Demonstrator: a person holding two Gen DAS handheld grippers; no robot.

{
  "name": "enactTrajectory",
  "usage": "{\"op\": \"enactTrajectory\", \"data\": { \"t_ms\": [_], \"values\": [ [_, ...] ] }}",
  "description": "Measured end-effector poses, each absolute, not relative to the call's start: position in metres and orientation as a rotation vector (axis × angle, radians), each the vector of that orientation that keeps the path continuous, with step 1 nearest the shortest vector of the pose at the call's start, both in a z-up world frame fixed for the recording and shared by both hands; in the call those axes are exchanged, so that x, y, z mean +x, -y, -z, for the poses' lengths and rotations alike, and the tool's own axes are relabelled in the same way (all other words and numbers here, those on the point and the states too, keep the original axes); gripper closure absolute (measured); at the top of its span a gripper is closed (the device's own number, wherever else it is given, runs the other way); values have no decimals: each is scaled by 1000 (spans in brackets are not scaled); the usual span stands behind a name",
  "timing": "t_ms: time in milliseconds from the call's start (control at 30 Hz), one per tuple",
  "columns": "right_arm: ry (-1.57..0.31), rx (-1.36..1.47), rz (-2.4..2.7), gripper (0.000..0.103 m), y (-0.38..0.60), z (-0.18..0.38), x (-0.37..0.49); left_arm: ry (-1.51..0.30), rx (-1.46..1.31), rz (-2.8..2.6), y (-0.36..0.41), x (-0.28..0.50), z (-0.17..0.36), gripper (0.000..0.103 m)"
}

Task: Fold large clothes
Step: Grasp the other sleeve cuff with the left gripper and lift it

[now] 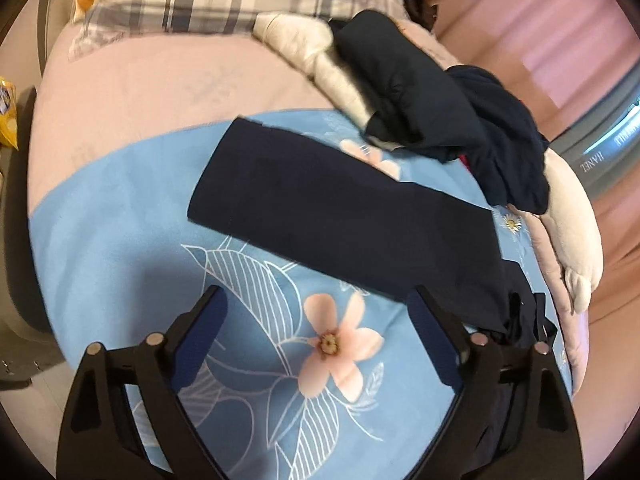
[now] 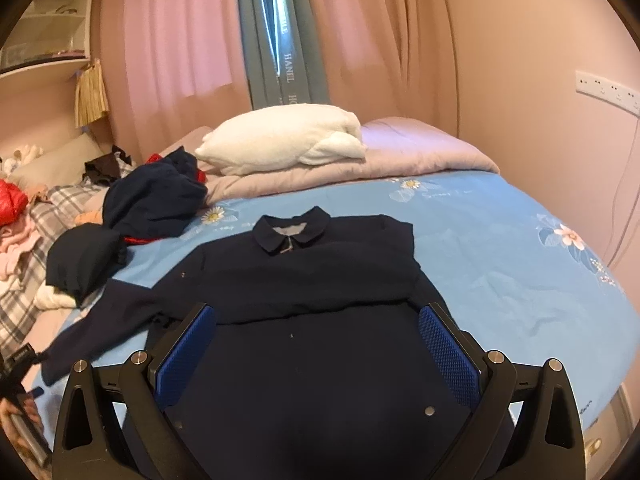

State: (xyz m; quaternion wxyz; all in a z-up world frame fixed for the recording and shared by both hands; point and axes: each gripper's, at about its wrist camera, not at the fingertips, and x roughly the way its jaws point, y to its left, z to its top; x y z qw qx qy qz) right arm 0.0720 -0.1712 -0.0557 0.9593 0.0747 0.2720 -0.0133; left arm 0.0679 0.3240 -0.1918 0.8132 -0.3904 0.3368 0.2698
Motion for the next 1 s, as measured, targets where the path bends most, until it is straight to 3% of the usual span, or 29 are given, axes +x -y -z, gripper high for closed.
{"op": "enactTrajectory", "data": {
  "t_ms": [233,333,533,667,800,1000],
  "values": [
    [-567,159,63,2,175,59,74,-731,-939,-575,-350,83,218,27],
    [-576,165,71,2,175,61,76,-721,-1013,-548,-361,88,232,38],
    [-592,157,76,2,170,64,84,-615,-1132,-497,-379,96,241,49],
    [-600,151,77,2,167,66,87,-573,-1206,-512,-391,98,250,91],
    [-609,149,81,2,168,67,88,-527,-1181,-555,-389,94,233,99],
    [-596,158,95,2,175,65,86,-402,-1015,-544,-374,99,140,100]
  ]
}}
